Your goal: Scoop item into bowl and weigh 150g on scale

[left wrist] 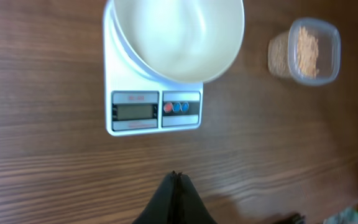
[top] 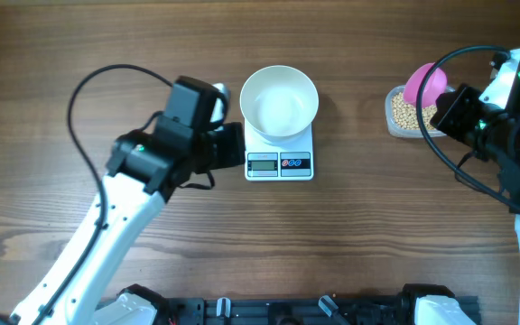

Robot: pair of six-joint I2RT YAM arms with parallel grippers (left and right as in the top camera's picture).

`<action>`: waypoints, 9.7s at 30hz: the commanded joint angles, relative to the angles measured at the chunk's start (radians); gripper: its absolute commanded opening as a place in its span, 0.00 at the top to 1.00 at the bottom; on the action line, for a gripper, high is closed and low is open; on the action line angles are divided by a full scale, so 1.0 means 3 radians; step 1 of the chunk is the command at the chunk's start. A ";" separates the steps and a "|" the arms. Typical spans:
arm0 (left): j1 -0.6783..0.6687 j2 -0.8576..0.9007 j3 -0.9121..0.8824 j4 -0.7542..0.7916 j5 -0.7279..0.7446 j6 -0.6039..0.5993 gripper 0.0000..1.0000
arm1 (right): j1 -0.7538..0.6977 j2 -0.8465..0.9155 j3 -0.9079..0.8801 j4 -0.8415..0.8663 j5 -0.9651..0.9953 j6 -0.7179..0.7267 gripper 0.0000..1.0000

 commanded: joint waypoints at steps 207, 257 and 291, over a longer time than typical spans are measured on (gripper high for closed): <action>0.0262 -0.0765 -0.0868 0.0397 -0.1865 -0.0146 0.00 | -0.0008 0.0076 0.0043 -0.0048 0.0159 -0.1226 0.96; 0.0262 -0.0765 -0.0868 0.0397 -0.1864 -0.0146 0.00 | -0.0008 0.0511 0.0043 0.0231 0.0135 -0.0955 0.96; 0.0262 -0.0765 -0.0868 0.0313 0.0454 0.0912 0.00 | -0.0008 0.0512 0.0043 0.0207 0.0678 -0.1146 0.96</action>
